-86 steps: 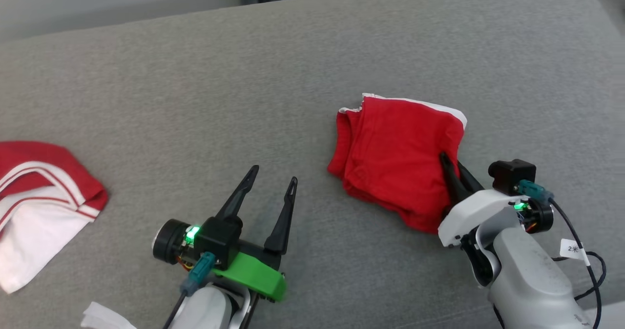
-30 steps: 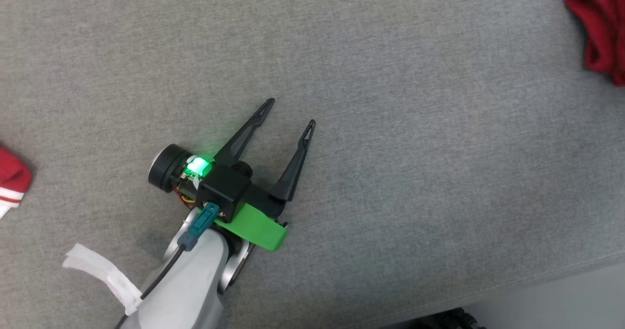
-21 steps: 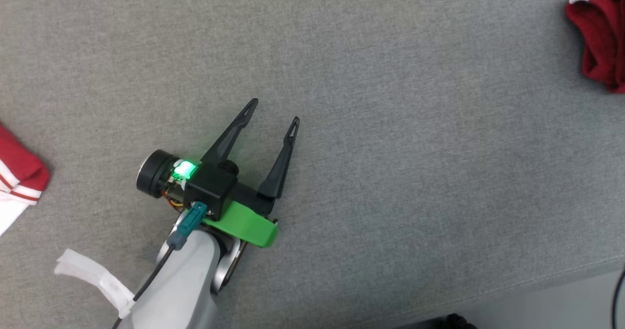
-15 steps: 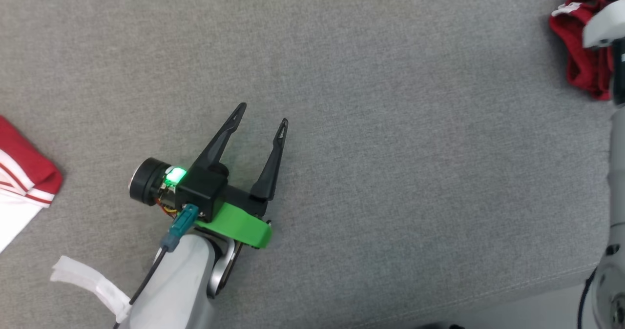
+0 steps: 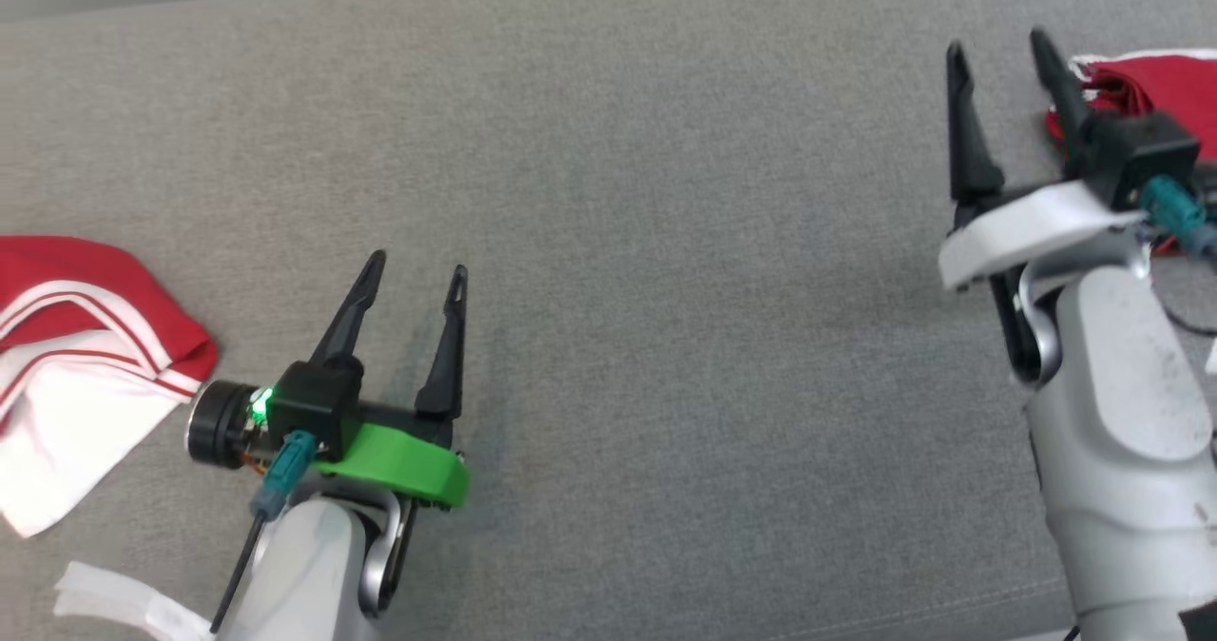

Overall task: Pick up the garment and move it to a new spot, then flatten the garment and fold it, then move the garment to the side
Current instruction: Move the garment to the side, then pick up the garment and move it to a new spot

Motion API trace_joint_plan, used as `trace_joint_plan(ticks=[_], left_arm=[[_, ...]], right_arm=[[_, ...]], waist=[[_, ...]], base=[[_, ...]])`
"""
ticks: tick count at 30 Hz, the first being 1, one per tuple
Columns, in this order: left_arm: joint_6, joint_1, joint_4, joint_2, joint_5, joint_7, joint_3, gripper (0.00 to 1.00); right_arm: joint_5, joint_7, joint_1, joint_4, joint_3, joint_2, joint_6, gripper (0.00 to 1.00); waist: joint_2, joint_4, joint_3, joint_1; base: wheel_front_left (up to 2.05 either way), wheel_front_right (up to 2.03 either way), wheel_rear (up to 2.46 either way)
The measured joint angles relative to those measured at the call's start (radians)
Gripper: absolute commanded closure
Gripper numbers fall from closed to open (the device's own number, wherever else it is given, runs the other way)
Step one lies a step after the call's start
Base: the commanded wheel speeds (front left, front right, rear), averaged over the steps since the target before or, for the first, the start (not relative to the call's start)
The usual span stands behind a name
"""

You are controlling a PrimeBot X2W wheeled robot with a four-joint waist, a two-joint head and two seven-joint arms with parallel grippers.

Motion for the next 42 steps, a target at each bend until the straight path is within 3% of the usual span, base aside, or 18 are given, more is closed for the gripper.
trace_joint_plan(ticks=[10, 18, 29, 42], left_arm=[[0.003, 0.094, 0.036, -0.014, 0.016, 0.0, 0.131, 0.0], [0.007, 0.183, 0.056, -0.018, 0.02, 0.0, 0.176, 0.0], [0.033, 0.276, 0.061, -0.019, -0.022, 0.0, 0.149, 0.0], [0.052, 0.253, 0.067, -0.019, -0.054, 0.0, 0.131, 0.0]], right_arm=[[0.02, 0.0, 0.213, 0.015, 0.036, 0.025, 0.0, 0.0], [0.046, 0.0, 0.33, 0.02, 0.047, 0.028, 0.0, 0.0], [0.063, 0.0, 0.412, 0.015, 0.037, 0.029, 0.0, 0.0], [0.046, 0.0, 0.413, 0.016, 0.062, 0.029, 0.0, 0.0]], waist=[[0.0, 0.044, -0.106, 0.0], [0.0, 0.06, -0.191, 0.0], [0.0, 0.078, -0.267, 0.0], [0.0, 0.118, -0.26, -0.0001]], base=[[0.0, 0.0, 0.0], [0.0, 0.0, 0.0], [0.0, 0.0, 0.0], [0.0, 0.0, 0.0]])
